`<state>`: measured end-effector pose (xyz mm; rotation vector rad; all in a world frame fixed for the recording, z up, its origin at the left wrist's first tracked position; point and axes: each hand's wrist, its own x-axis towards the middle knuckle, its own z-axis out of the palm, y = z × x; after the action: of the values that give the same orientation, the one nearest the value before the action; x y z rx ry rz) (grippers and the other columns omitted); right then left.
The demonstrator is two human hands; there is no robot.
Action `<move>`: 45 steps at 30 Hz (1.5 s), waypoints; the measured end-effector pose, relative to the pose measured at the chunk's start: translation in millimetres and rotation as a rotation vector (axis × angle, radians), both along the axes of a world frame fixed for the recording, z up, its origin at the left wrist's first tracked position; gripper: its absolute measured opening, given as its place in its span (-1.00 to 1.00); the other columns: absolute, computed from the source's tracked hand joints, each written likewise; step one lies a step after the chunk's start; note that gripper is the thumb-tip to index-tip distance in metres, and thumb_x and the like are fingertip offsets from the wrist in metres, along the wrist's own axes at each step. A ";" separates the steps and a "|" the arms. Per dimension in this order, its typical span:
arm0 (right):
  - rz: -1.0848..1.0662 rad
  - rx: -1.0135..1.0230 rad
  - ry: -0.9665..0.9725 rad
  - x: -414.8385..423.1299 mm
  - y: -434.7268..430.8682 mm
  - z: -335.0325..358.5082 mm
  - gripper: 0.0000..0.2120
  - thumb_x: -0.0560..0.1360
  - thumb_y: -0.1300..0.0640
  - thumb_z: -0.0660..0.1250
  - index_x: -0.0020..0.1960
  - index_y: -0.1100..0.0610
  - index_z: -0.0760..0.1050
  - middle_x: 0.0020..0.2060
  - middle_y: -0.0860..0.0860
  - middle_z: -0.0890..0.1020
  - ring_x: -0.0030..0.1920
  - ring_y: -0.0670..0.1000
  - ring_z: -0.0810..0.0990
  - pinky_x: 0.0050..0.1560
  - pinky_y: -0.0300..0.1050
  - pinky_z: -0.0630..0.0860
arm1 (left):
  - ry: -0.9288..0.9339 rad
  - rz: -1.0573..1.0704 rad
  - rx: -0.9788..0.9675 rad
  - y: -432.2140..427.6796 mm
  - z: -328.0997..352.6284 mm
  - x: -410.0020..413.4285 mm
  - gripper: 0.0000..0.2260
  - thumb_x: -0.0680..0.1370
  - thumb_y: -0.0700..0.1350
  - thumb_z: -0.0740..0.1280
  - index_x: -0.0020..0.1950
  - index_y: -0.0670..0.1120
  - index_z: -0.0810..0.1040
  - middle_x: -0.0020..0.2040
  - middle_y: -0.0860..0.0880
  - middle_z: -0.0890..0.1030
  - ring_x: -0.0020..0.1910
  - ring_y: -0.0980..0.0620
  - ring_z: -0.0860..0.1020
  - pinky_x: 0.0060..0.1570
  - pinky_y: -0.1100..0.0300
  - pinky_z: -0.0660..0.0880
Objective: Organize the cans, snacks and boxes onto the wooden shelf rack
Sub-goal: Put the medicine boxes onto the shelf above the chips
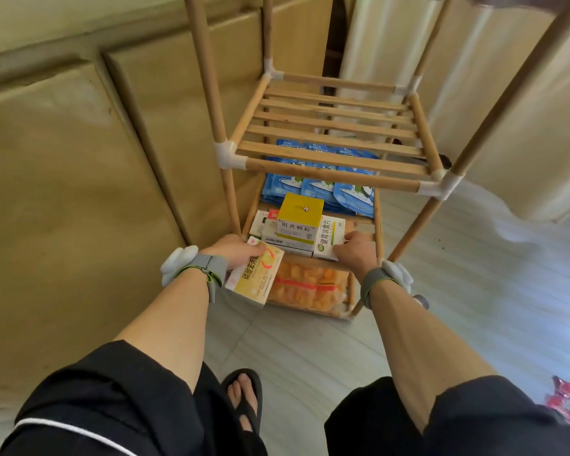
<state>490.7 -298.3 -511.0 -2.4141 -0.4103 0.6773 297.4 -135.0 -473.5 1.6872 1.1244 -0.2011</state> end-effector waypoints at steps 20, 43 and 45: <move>0.240 0.194 0.663 -21.2 -91.4 59.2 -0.77 0.54 0.24 0.42 0.19 0.09 0.56 0.05 0.07 0.72 -0.03 0.08 0.72 0.01 -0.01 0.67 | -0.332 0.017 -0.281 -86.1 33.6 55.6 -0.78 0.63 -0.14 0.32 0.22 -0.22 0.57 0.05 -0.16 0.69 -0.07 -0.09 0.67 -0.10 0.03 0.64; -0.247 -0.019 -0.058 -15.2 -30.6 10.7 -0.73 0.64 0.20 0.14 0.32 0.17 0.21 0.15 0.23 0.58 0.14 0.29 0.61 0.12 0.16 0.59 | 0.214 -0.817 0.638 -89.2 -50.5 103.8 -0.28 0.59 -0.16 0.25 0.63 -0.05 -0.10 0.63 -0.06 -0.12 0.57 -0.19 0.09 0.43 -0.10 0.22; -0.233 -0.022 -0.003 -9.5 -25.6 2.0 -0.69 0.60 0.18 0.19 0.30 0.16 0.21 0.07 0.16 0.55 0.10 0.25 0.62 0.00 0.09 0.61 | 0.245 -0.825 0.651 -89.4 -54.1 106.0 -0.39 0.65 -0.15 0.15 0.63 -0.06 -0.09 0.63 -0.07 -0.12 0.57 -0.19 0.10 0.43 -0.09 0.21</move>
<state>481.3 -324.0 -509.0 -2.4341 -0.1201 0.5768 403.4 -224.4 -527.6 2.7162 0.6154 -0.6189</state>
